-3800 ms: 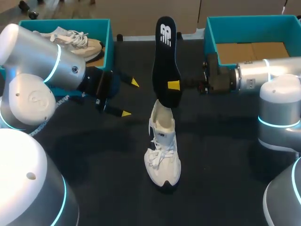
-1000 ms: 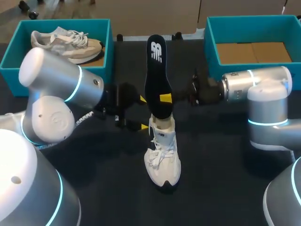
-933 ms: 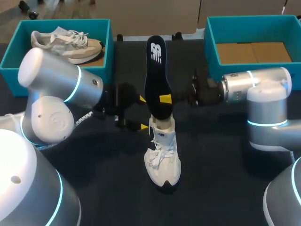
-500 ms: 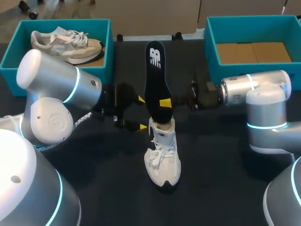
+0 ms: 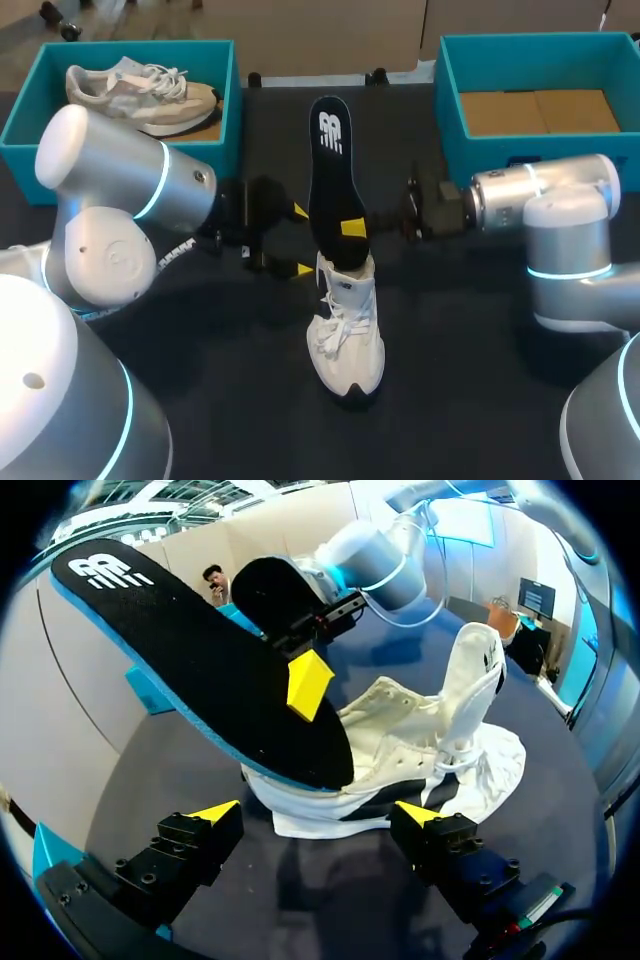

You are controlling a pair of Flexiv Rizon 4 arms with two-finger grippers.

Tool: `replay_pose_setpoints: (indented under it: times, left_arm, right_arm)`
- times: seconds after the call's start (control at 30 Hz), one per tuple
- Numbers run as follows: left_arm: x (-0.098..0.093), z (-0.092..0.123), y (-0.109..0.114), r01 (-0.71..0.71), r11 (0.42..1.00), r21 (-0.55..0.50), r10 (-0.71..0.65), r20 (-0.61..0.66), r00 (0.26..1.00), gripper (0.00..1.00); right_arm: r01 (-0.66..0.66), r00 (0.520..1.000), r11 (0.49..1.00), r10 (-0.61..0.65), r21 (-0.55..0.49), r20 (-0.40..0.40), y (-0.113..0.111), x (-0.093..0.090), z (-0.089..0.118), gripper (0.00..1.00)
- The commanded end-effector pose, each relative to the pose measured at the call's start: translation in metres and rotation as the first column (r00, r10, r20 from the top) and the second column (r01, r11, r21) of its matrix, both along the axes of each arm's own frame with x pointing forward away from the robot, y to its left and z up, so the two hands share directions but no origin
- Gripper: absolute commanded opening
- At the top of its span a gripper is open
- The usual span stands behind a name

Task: Take the shoe out of the shoebox, open the shoe tongue, remove and reinsert the insole, then place the shoe into the shoebox

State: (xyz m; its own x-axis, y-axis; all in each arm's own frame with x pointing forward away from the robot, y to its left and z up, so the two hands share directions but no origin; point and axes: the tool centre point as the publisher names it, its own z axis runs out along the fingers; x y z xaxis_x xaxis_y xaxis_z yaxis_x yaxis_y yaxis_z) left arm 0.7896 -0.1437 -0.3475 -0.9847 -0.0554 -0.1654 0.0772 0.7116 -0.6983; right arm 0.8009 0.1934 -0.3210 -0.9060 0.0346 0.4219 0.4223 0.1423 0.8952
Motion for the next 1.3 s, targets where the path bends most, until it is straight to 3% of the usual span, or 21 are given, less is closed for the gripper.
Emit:
replay_pose_setpoints:
  times: [0.03, 0.67, 1.3]
  left_arm:
    - [-0.001, 0.0, 0.0, -0.002, 1.0, 0.0, 0.002, 0.002, 1.0, 1.0]
    - [-0.001, 0.0, 0.0, -0.002, 1.0, 0.0, 0.002, 0.002, 1.0, 1.0]
    - [-0.001, 0.0, 0.0, -0.002, 1.0, 0.0, 0.002, 0.002, 1.0, 1.0]
  right_arm:
    - [0.004, 1.0, 1.0, -0.005, -0.01, -0.007, 0.001, -0.004, -0.006, 0.0]
    - [0.036, 0.997, 0.999, -0.038, -0.04, -0.071, -0.001, -0.025, -0.024, 0.0]
    - [0.069, 0.987, 0.997, -0.072, -0.027, -0.141, -0.002, -0.032, -0.044, 0.0]
